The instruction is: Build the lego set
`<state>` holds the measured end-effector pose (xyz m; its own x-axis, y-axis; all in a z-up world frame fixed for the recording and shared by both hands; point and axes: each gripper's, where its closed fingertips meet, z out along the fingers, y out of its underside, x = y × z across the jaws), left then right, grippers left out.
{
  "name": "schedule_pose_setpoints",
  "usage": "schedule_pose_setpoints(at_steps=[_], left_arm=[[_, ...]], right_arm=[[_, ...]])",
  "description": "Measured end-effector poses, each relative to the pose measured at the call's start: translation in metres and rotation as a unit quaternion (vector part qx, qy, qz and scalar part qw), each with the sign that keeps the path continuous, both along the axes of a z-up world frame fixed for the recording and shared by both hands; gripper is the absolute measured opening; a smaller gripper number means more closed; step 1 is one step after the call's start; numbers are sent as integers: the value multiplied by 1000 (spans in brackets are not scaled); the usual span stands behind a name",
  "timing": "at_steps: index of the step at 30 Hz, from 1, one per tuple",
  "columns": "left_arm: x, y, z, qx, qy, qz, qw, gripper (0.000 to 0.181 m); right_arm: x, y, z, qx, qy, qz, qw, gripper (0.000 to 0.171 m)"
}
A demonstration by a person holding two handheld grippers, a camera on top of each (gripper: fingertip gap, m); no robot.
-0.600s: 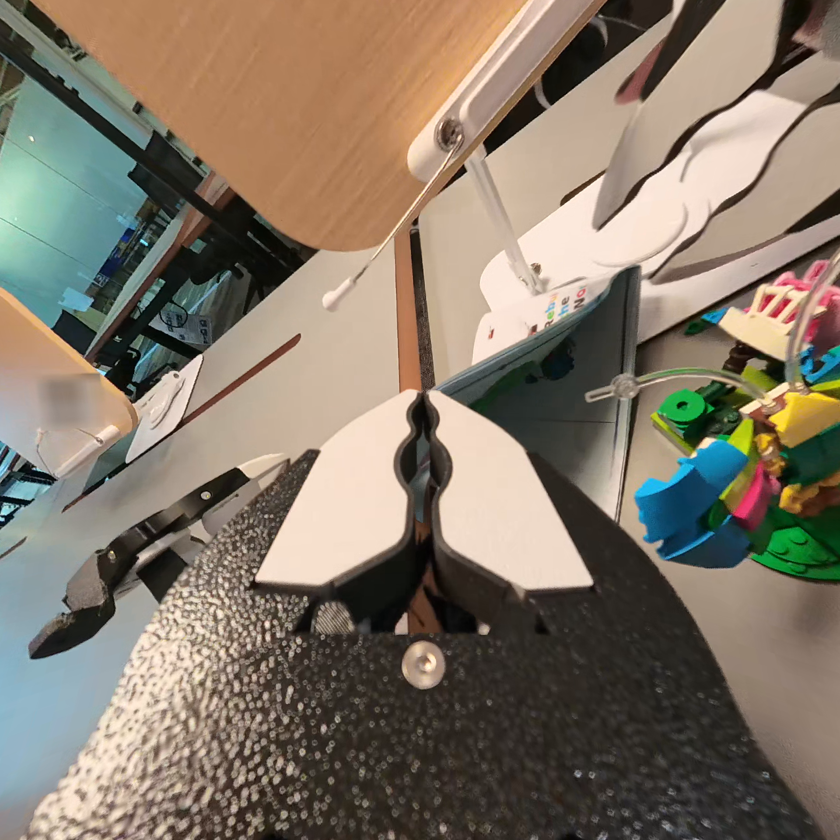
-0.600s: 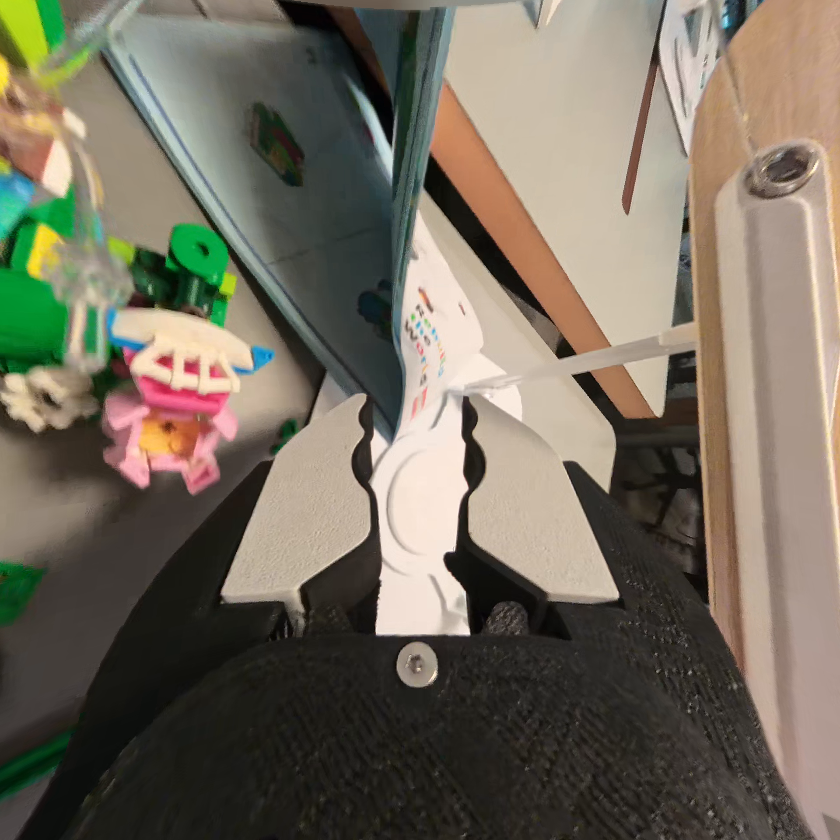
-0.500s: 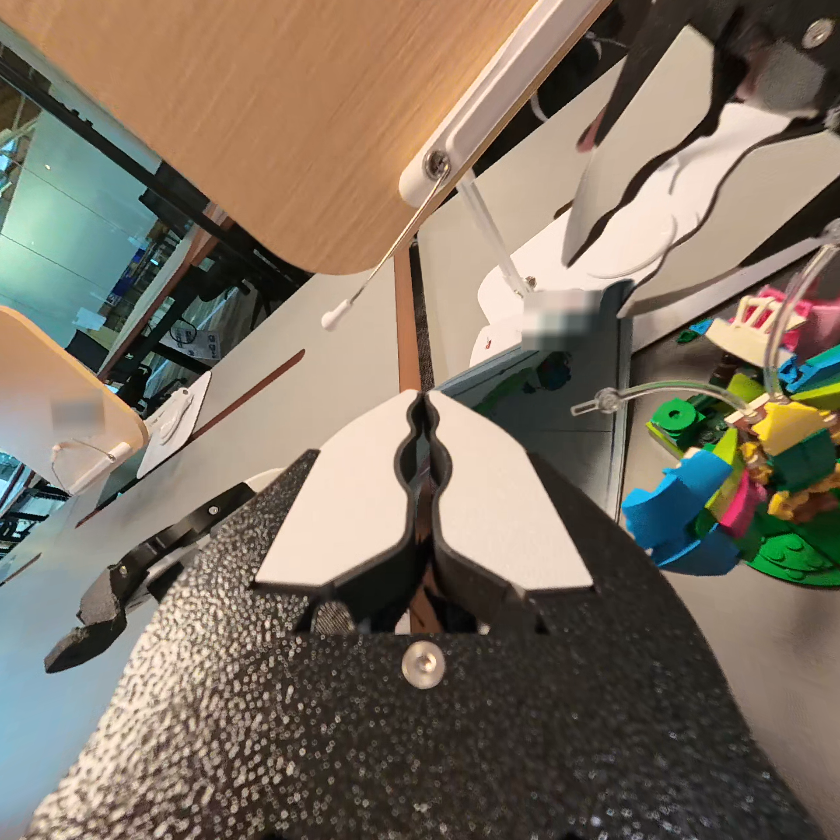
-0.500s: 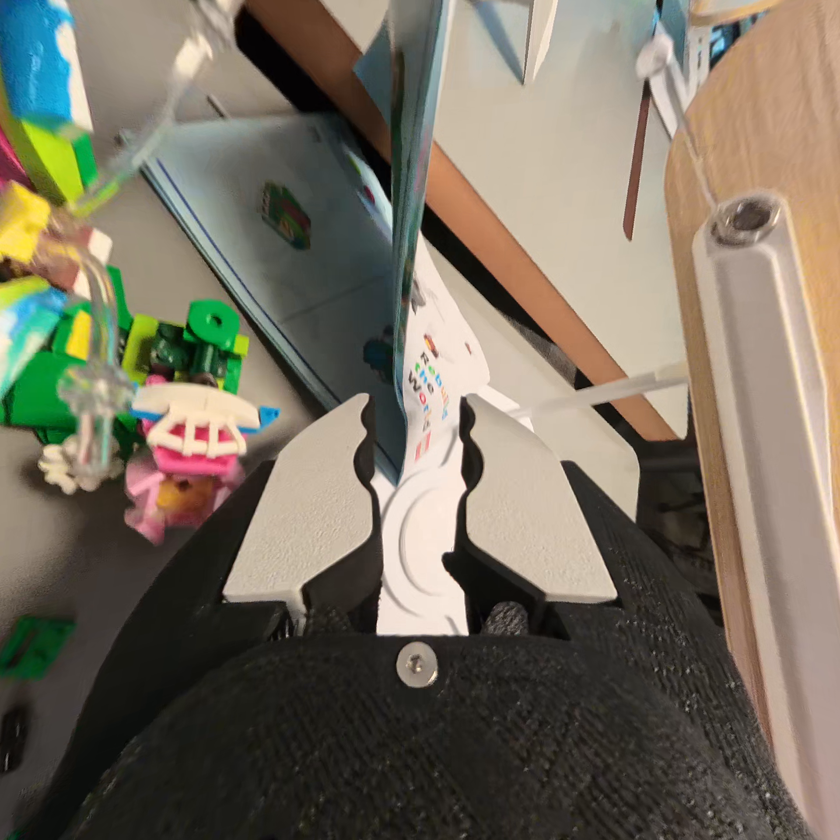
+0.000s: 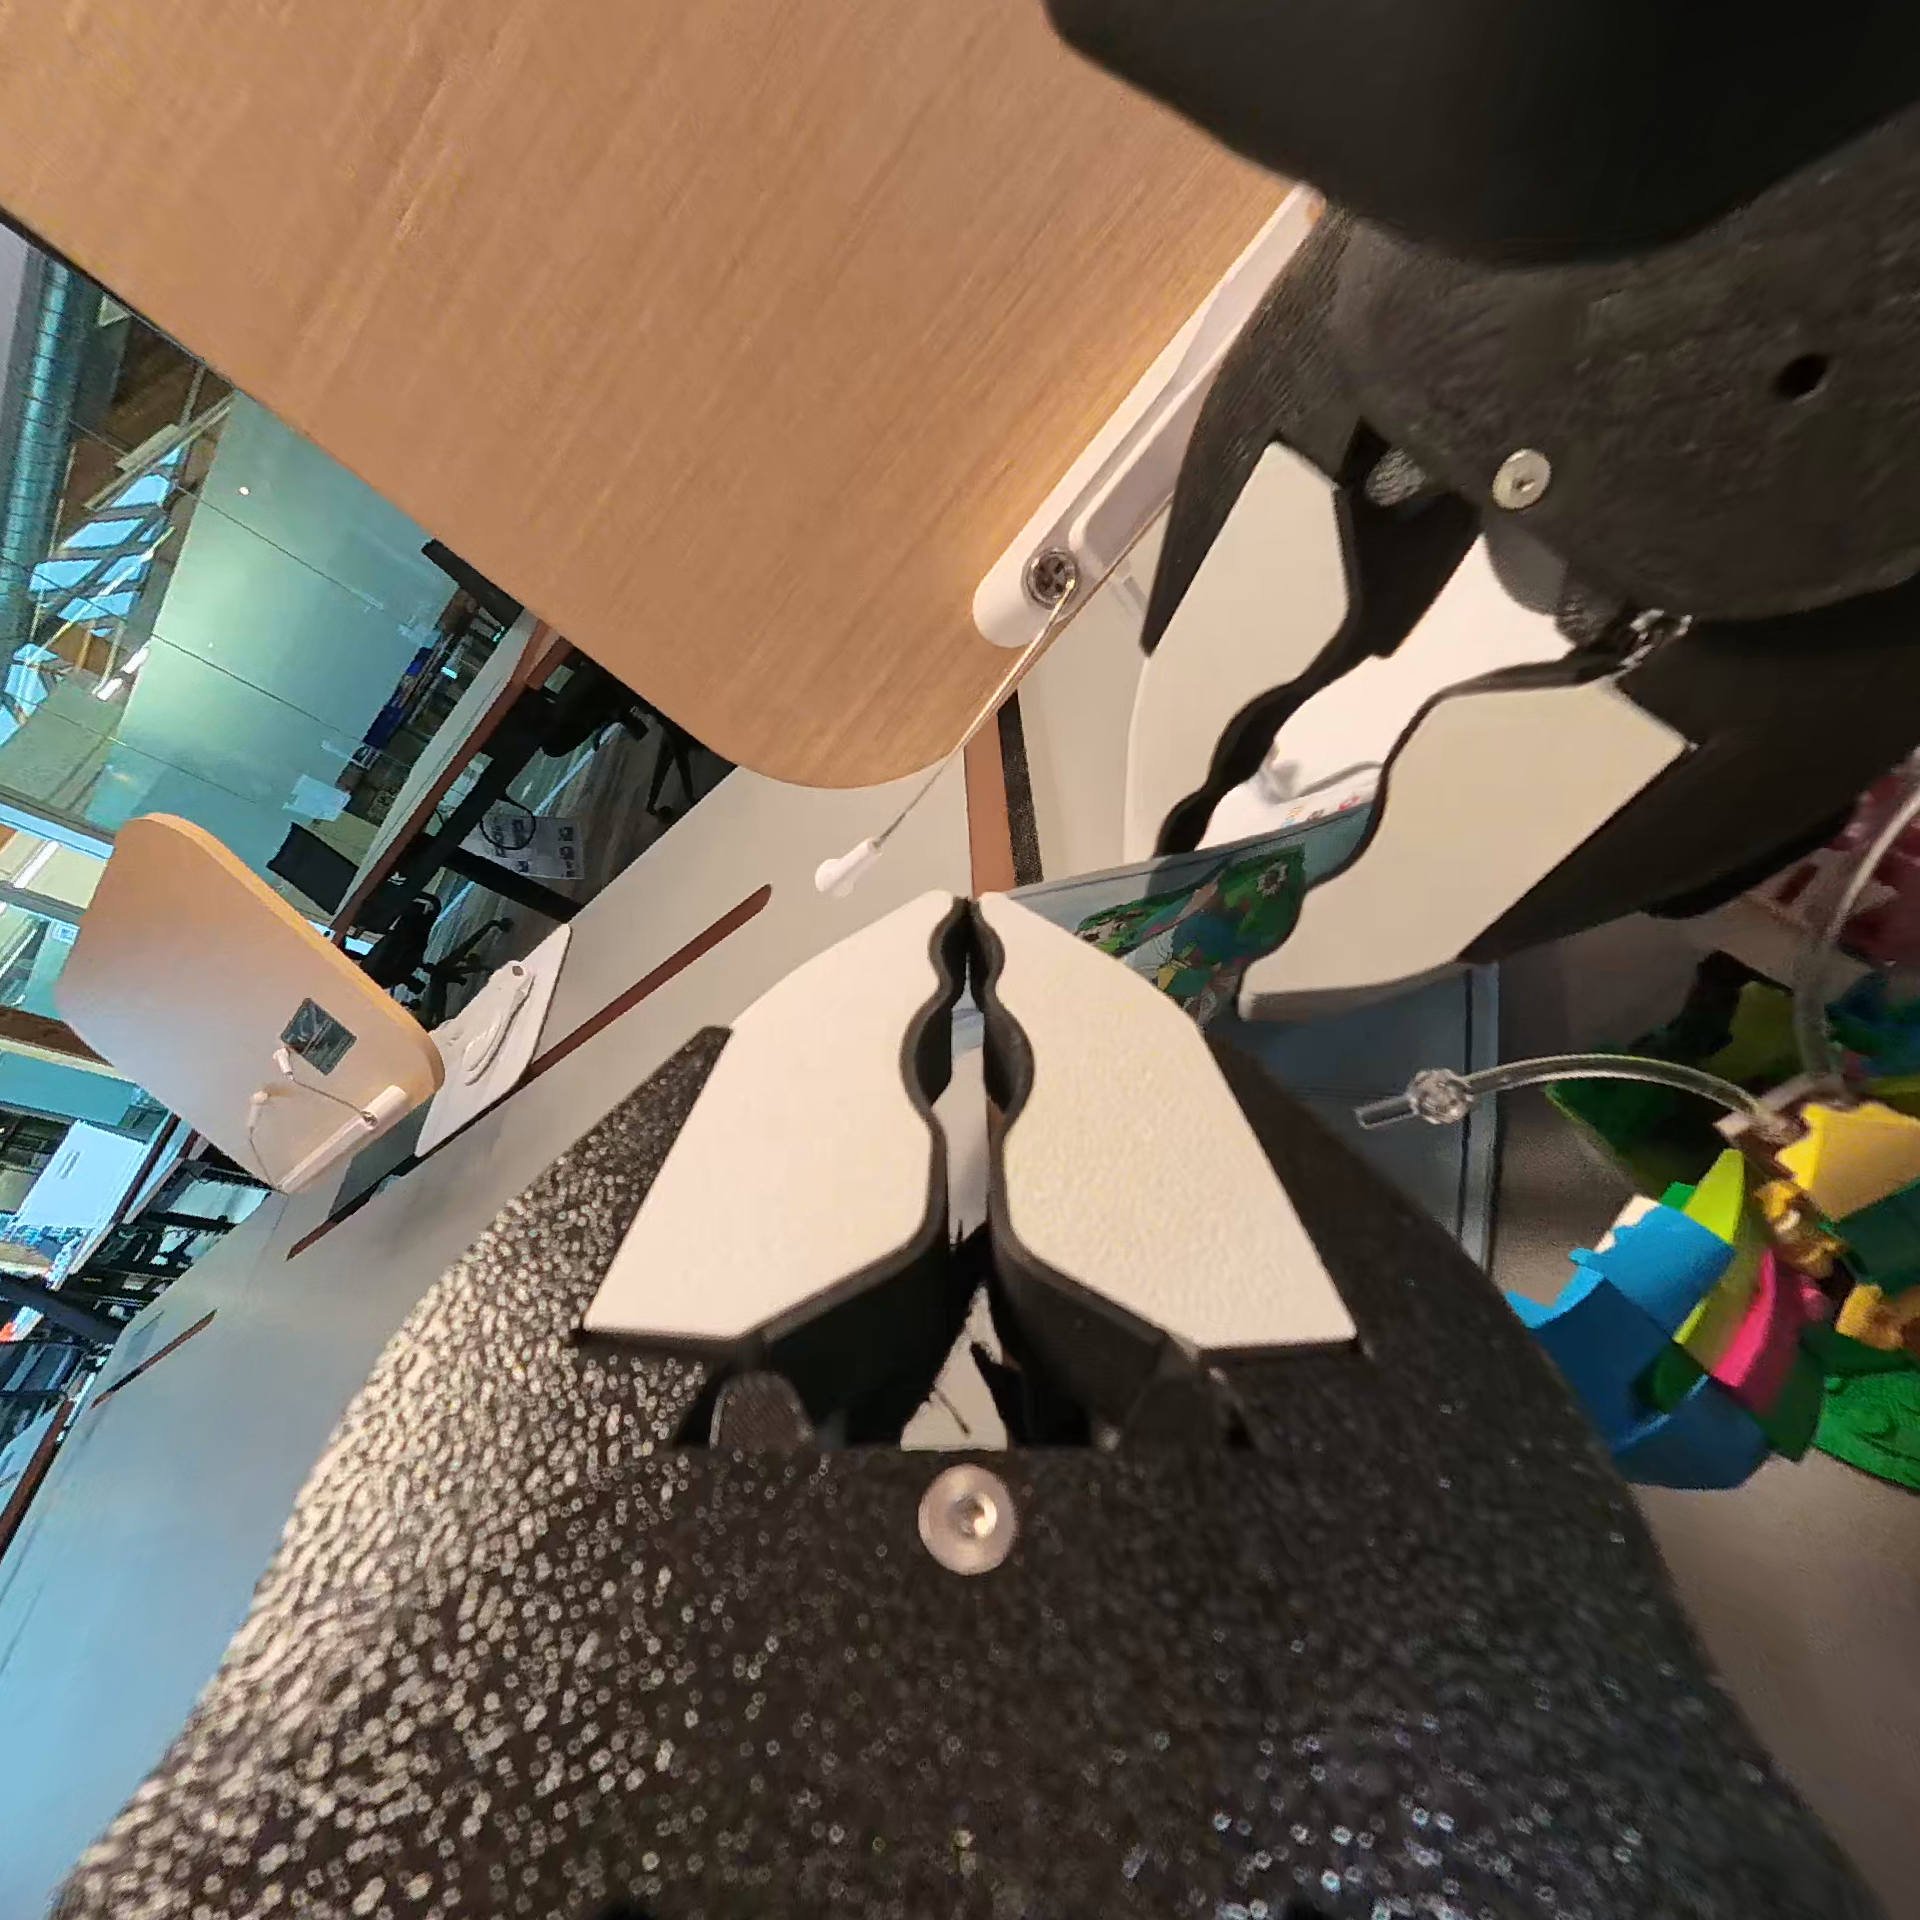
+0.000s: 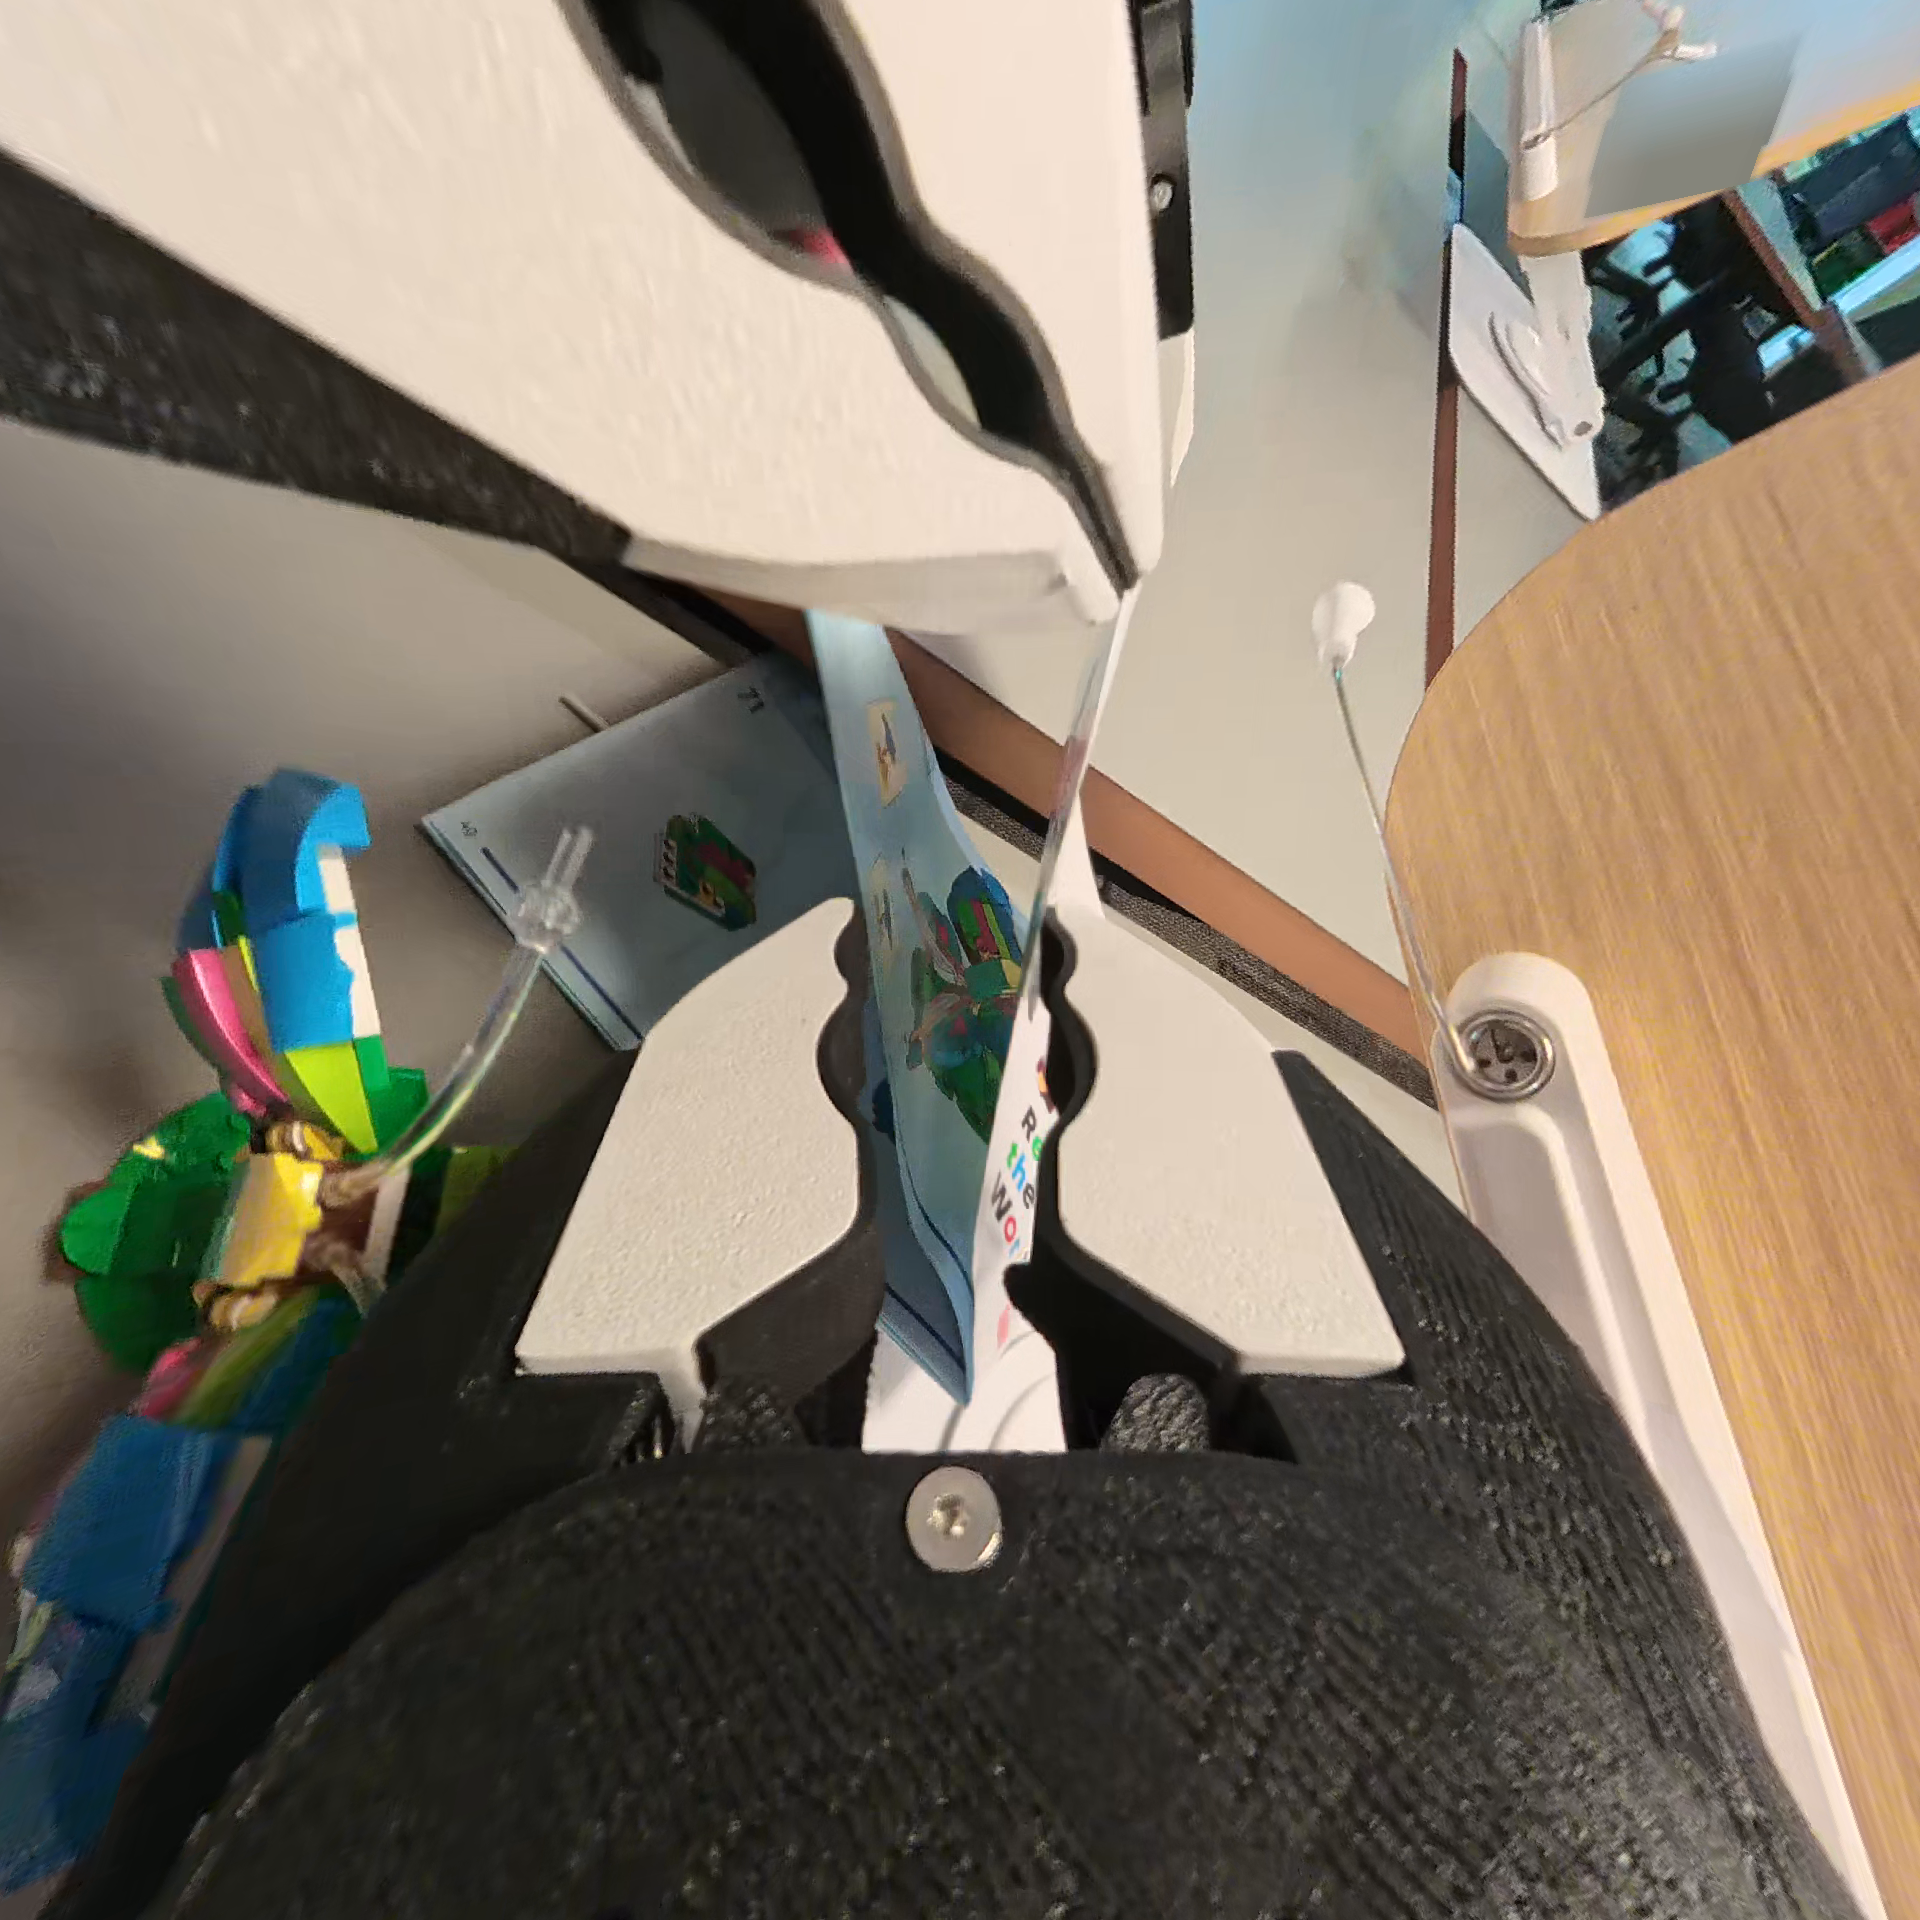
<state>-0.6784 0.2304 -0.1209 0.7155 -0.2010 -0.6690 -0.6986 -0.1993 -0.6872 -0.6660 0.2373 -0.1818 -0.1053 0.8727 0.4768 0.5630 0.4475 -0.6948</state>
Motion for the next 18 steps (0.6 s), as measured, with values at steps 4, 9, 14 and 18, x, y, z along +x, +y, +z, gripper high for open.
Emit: schedule_pose_setpoints(at_steps=[4,9,14,18], left_arm=[[2,0,7,11,-4,-1,1000,0],[1,0,10,21,0,2,1000,0],[-5,-6,22,58,-5,28,998,0],[-31,-32,38,117,-58,109,985,22]], right_arm=[[-4,4,3,6,14,-28,1000,28],[-5,20,9,33,17,-78,996,65],[-13,16,19,80,19,-63,995,0],[-26,5,49,97,59,-40,993,0]])
